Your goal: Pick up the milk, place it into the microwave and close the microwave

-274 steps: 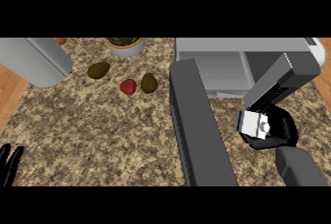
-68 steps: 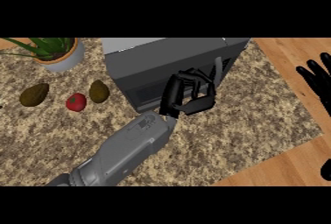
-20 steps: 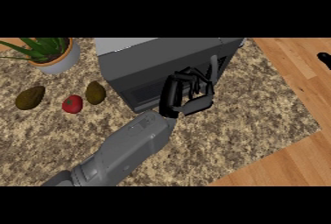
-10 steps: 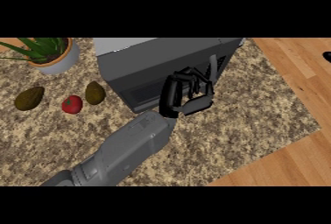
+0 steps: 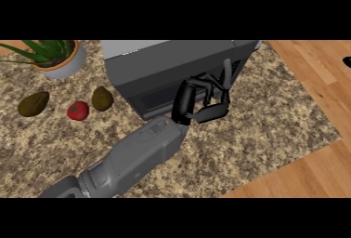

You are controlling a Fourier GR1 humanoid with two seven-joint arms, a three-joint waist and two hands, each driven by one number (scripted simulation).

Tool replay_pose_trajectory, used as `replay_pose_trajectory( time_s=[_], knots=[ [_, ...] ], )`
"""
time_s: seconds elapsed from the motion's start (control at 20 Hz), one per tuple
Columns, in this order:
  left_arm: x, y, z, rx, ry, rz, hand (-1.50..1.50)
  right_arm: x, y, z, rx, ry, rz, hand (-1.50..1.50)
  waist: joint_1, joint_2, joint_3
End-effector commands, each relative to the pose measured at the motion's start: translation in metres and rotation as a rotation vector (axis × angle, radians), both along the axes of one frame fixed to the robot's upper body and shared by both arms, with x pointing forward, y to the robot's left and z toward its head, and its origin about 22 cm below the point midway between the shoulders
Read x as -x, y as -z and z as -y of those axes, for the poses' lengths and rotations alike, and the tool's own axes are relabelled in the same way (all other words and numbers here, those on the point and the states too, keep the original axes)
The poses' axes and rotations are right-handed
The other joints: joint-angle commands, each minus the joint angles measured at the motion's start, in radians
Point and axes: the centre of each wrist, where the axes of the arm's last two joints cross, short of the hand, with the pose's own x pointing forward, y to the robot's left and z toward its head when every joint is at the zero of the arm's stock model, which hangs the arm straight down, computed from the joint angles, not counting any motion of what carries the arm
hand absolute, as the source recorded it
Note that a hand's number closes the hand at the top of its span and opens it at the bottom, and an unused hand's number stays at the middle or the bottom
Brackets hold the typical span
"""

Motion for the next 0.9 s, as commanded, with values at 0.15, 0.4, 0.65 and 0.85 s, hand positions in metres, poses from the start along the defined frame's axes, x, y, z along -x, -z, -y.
replay_pose_trajectory(
  time_s=[0.15,0.4,0.65,0.85],
  knots=[
    [-0.015,0.014,-0.019,-0.073,-0.161,-0.147,1.50,0.004,-0.004,0.002,0.011,-0.034,-0.004,-1.50,0.018,-0.001,-0.005],
    [-0.014,0.027,-0.028,-0.074,-0.234,-0.208,1.50,0.010,-0.009,0.015,0.009,-0.011,0.005,-1.50,0.058,-0.004,-0.006],
    [-0.008,0.036,-0.031,-0.051,-0.212,-0.236,-1.50,0.016,-0.008,0.018,-0.005,0.006,-0.002,-1.50,0.075,-0.004,-0.008],
    [-0.007,0.036,-0.029,-0.052,-0.186,-0.253,-1.50,0.020,-0.015,0.024,0.019,0.014,-0.005,-1.50,0.081,-0.008,-0.009]
  ],
)
